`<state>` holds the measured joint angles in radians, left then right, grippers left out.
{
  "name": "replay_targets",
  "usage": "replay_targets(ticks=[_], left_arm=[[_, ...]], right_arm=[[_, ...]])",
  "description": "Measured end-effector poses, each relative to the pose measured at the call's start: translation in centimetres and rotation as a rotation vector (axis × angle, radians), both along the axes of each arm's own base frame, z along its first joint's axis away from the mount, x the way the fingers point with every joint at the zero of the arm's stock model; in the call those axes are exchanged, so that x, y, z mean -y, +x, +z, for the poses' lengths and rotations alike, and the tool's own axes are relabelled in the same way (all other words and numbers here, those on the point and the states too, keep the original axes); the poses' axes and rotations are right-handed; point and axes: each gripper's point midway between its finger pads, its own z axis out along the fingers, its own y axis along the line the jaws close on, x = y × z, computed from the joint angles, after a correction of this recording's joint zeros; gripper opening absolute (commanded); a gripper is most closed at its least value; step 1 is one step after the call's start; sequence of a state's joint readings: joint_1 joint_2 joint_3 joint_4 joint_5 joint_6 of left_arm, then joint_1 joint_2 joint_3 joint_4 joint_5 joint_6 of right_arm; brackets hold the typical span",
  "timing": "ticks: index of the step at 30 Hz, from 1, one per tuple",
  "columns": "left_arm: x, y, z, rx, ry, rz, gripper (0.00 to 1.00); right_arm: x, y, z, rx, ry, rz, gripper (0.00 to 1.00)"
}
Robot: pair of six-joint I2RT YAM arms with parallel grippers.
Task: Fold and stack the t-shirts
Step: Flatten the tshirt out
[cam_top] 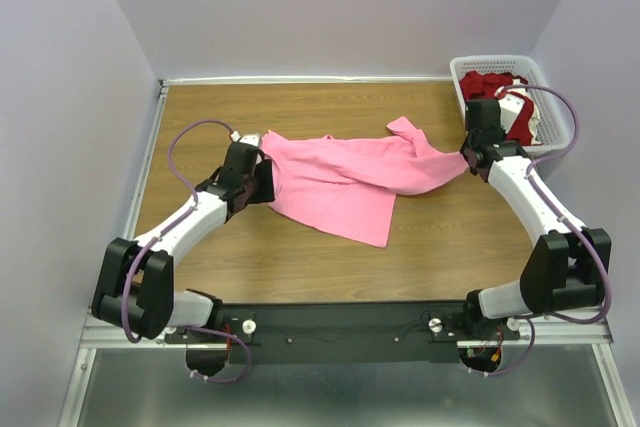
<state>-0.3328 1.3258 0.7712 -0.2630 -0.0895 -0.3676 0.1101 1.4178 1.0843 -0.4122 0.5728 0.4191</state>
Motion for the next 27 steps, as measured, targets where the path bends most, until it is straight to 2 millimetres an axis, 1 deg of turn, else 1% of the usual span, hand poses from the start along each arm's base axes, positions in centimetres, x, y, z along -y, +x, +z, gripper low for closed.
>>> replay_targets(ticks=[2,3,4,6,9,11,13,16,19,22,23,25,26,27], left_arm=[[0.7,-0.2,0.0,-0.003,-0.008,-0.019,0.66],[1.4,-0.5,0.0,-0.003,-0.013,-0.036,0.66],[2.2,-0.7,0.1,-0.005,-0.017,-0.058,0.66],[4.7,-1.4,0.1,-0.011,-0.024,-0.121,0.65],[8.2,-1.8,0.2,-0.02,-0.034,-0.202,0.63],[9.2,-1.6,-0.4,-0.039,-0.03,-0.218,0.63],[9.3,-1.5,-1.5,-0.071,-0.017,-0.209,0.63],[8.8,-1.9,-2.9,-0.122,0.002,-0.192,0.64],[8.5,-2.1,-3.4,-0.145,0.01,-0.168,0.63],[8.2,-2.1,-3.9,-0.153,0.021,-0.151,0.6],[8.1,-2.0,-4.1,-0.157,0.029,-0.145,0.54],[7.7,-2.1,-5.2,-0.182,0.052,-0.13,0.45],[7.5,-2.1,-5.7,-0.194,0.064,-0.122,0.39],[7.3,-1.7,-5.9,-0.194,0.075,-0.11,0.36]], right_arm=[[-0.4,0.6,0.7,0.019,0.016,0.011,0.03],[-0.5,0.8,0.8,0.024,0.024,0.017,0.03],[-0.9,1.0,0.9,0.028,0.039,0.028,0.03],[-1.2,1.3,0.8,0.028,0.056,0.043,0.03],[-2.0,1.5,0.1,0.013,0.087,0.07,0.03],[-2.4,1.6,-0.3,0.004,0.102,0.087,0.03],[-2.7,1.6,-0.4,0.001,0.115,0.102,0.03],[-3.2,1.7,-0.5,0.0,0.132,0.121,0.03],[-3.8,1.8,-0.6,0.003,0.156,0.146,0.03],[-4.2,1.9,-0.8,0.006,0.174,0.166,0.03],[-4.5,1.9,-0.9,0.005,0.183,0.175,0.03],[-4.7,1.9,-1.2,0.002,0.193,0.187,0.03],[-4.8,1.9,-1.3,0.001,0.198,0.191,0.03],[-4.9,1.9,-1.4,0.0,0.2,0.194,0.03]])
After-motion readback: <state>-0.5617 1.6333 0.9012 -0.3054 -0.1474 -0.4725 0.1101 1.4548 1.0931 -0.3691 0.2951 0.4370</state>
